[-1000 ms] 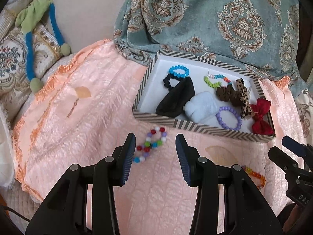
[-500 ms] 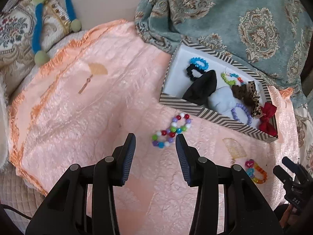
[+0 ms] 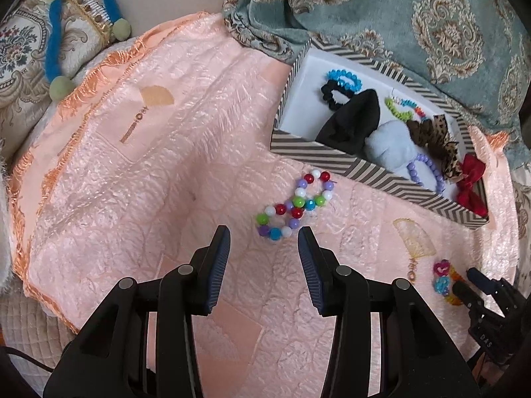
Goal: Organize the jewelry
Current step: 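Grasp the multicolour round-bead bracelet with the left tool while the right tool grasps the amber bead bracelet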
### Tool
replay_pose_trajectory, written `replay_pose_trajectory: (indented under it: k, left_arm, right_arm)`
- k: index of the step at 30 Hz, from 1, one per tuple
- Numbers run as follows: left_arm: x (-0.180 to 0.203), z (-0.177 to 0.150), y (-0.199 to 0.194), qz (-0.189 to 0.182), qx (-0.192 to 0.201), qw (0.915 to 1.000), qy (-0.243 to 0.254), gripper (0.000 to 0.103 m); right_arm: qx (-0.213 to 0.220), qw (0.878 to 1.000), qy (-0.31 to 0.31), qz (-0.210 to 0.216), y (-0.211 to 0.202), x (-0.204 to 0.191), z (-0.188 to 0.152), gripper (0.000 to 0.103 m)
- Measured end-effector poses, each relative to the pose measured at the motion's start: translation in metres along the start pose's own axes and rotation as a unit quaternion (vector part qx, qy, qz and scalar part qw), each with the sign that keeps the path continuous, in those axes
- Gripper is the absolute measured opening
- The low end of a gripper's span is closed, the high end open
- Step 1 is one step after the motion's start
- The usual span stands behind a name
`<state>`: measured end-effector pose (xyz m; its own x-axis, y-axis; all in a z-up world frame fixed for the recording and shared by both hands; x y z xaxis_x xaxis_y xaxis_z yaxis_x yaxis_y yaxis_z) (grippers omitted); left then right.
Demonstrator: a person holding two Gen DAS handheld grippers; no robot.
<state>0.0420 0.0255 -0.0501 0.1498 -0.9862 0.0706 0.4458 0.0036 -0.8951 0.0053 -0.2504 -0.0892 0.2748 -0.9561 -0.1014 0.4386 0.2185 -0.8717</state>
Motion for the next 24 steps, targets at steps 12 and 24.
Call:
replay_pose_trajectory:
  k: [12, 24]
  left_arm:
    - [0.017, 0.01, 0.03, 0.01, -0.011, 0.999, 0.043, 0.046]
    - [0.027, 0.015, 0.052, -0.022, -0.022, 0.9976, 0.062, 0.014]
  right_arm:
    - [0.019, 0.999, 0.028, 0.027, 0.002, 0.01, 0.004, 0.035]
    - [0.021, 0.999, 0.002, 0.04, 0.001, -0.005, 0.003, 0.012]
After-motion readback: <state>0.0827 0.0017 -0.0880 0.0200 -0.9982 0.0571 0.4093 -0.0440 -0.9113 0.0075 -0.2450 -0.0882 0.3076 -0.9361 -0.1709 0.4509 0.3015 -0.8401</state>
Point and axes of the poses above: each gripper's, at about its wrist camera, not at the fingertips, and y roughly the way its jaws point, x to its right, z to its top, the point moved 4 cm from there along y, roughly the way its jaws point
